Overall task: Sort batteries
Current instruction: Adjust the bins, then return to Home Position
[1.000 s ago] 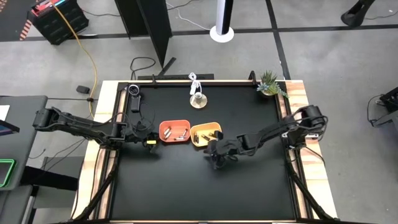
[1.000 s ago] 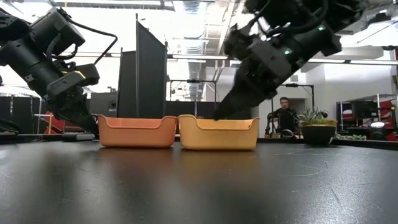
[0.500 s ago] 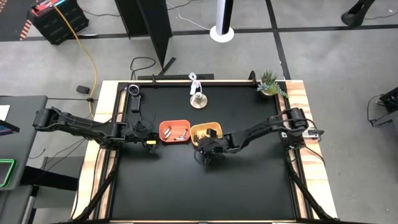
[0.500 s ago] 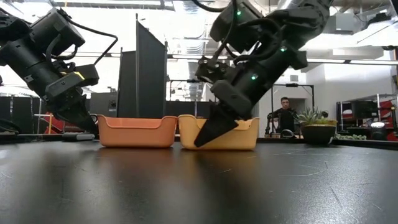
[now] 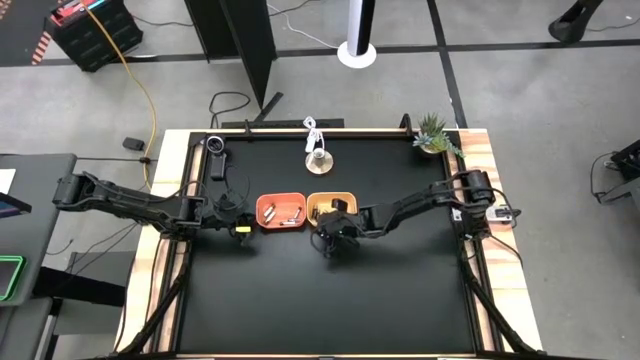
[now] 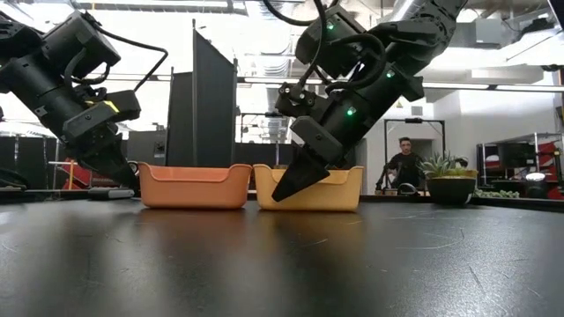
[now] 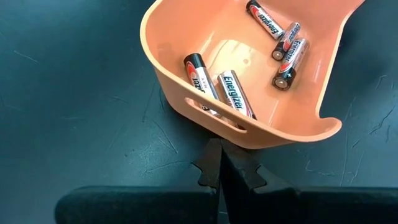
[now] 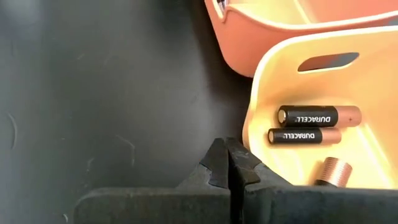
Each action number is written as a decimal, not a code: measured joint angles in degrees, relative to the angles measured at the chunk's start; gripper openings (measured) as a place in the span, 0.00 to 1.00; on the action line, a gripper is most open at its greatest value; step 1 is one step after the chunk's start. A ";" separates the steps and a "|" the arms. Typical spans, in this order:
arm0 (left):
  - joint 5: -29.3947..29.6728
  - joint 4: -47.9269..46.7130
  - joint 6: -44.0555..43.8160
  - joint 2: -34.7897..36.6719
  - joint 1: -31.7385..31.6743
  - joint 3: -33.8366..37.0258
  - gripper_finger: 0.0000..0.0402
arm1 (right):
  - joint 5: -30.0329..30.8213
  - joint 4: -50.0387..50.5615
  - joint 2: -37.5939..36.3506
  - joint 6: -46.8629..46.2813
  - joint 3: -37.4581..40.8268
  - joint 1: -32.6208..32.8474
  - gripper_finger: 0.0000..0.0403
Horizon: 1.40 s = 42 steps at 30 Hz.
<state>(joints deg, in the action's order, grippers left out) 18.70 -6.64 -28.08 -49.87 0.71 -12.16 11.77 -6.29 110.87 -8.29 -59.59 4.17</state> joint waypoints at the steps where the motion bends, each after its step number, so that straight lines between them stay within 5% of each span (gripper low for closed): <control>1: 0.01 0.04 0.05 0.00 0.00 0.00 0.01 | -0.29 0.01 0.00 0.27 0.00 -0.19 0.01; 31: 1.70 4.72 8.17 -0.02 -0.15 0.02 0.01 | -1.77 0.72 -0.07 5.32 -1.73 0.82 0.04; 42: 1.66 -0.60 5.10 0.00 -0.09 0.02 0.01 | -1.75 2.84 -0.26 4.21 -1.73 2.98 0.05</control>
<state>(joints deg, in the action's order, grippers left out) 20.36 -7.24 -22.97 -49.87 0.62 -12.14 10.02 -3.45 110.61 -4.08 -61.32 7.15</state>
